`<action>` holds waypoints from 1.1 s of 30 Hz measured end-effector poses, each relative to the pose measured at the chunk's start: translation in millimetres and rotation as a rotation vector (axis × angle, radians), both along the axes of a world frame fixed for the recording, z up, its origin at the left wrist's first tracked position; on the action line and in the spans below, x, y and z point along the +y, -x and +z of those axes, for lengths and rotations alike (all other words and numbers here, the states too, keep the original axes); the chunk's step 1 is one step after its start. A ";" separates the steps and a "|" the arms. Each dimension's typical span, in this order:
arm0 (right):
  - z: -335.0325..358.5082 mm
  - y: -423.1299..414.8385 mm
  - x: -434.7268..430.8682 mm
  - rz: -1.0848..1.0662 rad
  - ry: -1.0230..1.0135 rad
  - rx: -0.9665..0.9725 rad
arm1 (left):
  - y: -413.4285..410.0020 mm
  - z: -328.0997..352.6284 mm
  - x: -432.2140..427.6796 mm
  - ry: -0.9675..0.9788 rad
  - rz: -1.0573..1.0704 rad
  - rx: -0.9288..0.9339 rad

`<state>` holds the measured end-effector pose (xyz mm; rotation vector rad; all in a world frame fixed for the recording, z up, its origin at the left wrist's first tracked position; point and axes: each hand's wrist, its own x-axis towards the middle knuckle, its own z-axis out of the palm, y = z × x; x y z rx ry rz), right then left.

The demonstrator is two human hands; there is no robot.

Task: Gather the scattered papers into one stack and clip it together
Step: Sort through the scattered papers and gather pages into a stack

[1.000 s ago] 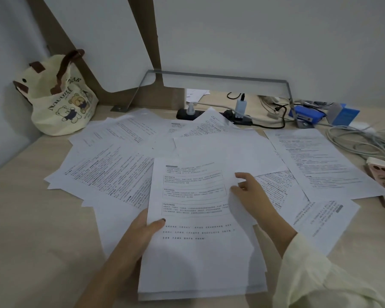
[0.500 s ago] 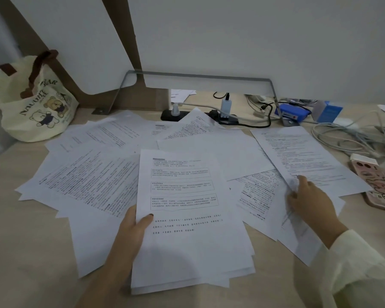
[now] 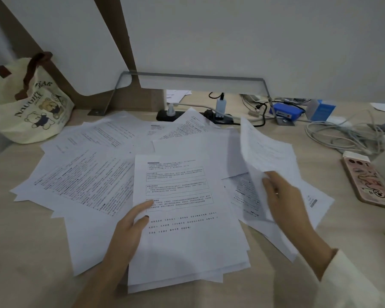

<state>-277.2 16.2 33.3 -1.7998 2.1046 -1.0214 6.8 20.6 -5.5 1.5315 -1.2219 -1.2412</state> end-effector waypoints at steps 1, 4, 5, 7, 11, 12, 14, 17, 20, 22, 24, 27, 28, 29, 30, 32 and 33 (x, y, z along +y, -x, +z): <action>1.2 -15.7 6.8 0.087 -0.019 -0.002 | 0.2 1.3 0.1 -0.005 0.008 0.004; -3.1 -56.6 24.0 0.295 -0.081 0.002 | 2.3 6.6 1.0 -0.011 0.022 0.045; -6.0 -68.7 28.6 0.343 -0.090 0.006 | 3.4 8.2 0.9 -0.022 0.028 0.059; -12.4 -90.7 36.0 0.423 -0.099 0.002 | 5.1 11.3 0.4 -0.073 0.061 0.091; -22.8 -120.8 43.1 0.523 -0.090 -0.007 | 4.5 13.3 -0.3 -0.159 0.106 0.255; -23.4 -125.9 44.0 0.547 -0.083 -0.004 | 3.5 12.7 0.1 -0.149 0.106 0.255; -22.4 -134.0 45.5 0.587 -0.074 -0.007 | 1.5 11.8 0.2 -0.143 0.127 0.274; -19.0 -139.6 47.7 0.649 -0.104 -0.013 | -3.6 12.5 -0.6 -0.189 0.142 0.341; -11.9 -143.2 49.5 0.716 -0.180 -0.095 | -11.9 10.6 -0.9 -0.178 0.161 0.336; -5.7 -143.0 48.6 0.736 -0.257 -0.228 | -16.9 10.2 -0.3 -0.148 0.160 0.301; -3.1 -137.1 40.1 0.687 -0.275 -0.297 | -23.7 12.6 0.7 -0.123 0.158 0.286; -6.6 -113.4 10.5 0.503 -0.145 -0.138 | -39.2 16.6 0.0 -0.076 0.175 0.242; -10.9 -101.7 -2.6 0.428 -0.125 -0.052 | -45.9 17.2 -0.6 -0.062 0.188 0.217; -14.7 -90.1 -15.6 0.358 -0.133 0.026 | -52.1 17.9 -1.0 -0.049 0.196 0.200; -18.9 -79.2 -27.9 0.304 -0.169 0.100 | -58.4 18.5 -1.0 -0.040 0.204 0.183; -24.6 -61.7 -47.9 0.245 -0.263 0.217 | -68.0 19.3 -1.1 -0.006 0.217 0.131; -24.9 -56.1 -55.9 0.241 -0.291 0.262 | -72.0 18.7 -2.0 0.017 0.227 0.104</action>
